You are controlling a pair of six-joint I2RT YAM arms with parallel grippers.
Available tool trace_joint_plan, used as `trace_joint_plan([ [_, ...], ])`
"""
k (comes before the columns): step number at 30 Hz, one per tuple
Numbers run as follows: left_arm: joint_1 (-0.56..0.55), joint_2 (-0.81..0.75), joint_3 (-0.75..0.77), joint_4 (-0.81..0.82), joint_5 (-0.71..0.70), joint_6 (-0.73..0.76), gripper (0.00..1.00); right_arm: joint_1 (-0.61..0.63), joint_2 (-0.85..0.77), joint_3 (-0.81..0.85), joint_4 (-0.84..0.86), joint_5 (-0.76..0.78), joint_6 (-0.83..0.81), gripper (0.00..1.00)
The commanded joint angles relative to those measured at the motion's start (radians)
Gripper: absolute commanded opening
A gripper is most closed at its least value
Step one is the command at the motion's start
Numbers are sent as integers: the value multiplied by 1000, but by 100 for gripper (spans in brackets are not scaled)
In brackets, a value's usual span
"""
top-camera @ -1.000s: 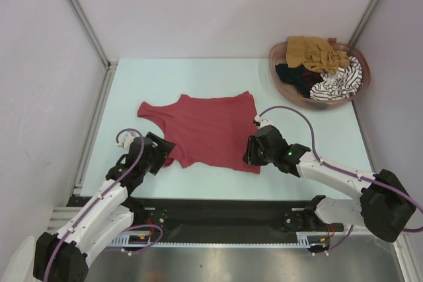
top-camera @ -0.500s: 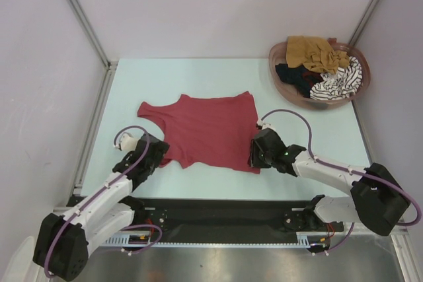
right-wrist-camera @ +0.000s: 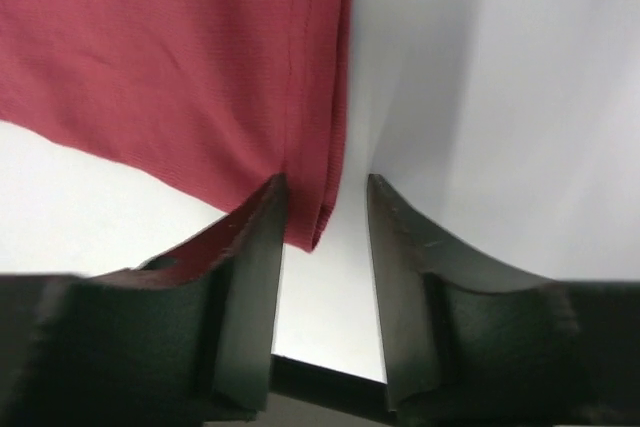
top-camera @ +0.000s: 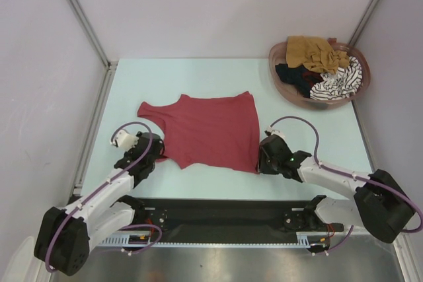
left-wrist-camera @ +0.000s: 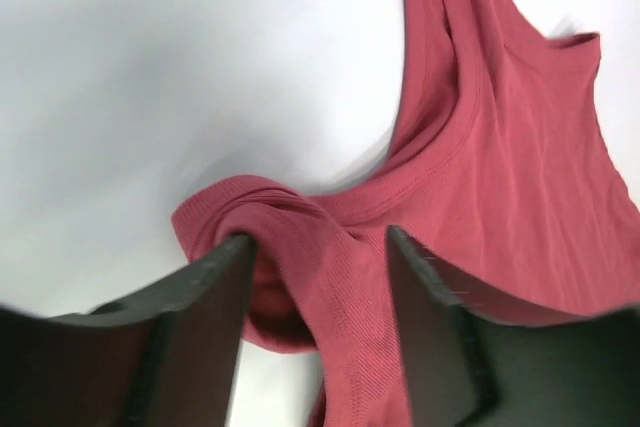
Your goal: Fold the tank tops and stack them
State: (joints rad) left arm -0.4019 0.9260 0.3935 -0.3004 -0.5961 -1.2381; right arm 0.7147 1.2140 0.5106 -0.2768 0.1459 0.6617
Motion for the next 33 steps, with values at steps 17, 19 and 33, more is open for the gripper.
trace_joint_plan([
  [17, -3, -10, 25, -26, -183, 64, 16, -46, -102, -44, -25, -77, 24, 0],
  [19, -3, -7, 45, -31, -224, 121, 14, -75, -111, -46, -38, -84, 19, 0],
  [33, -5, 100, 125, -5, -283, 335, 17, -136, -137, -53, 1, -200, -8, 24],
])
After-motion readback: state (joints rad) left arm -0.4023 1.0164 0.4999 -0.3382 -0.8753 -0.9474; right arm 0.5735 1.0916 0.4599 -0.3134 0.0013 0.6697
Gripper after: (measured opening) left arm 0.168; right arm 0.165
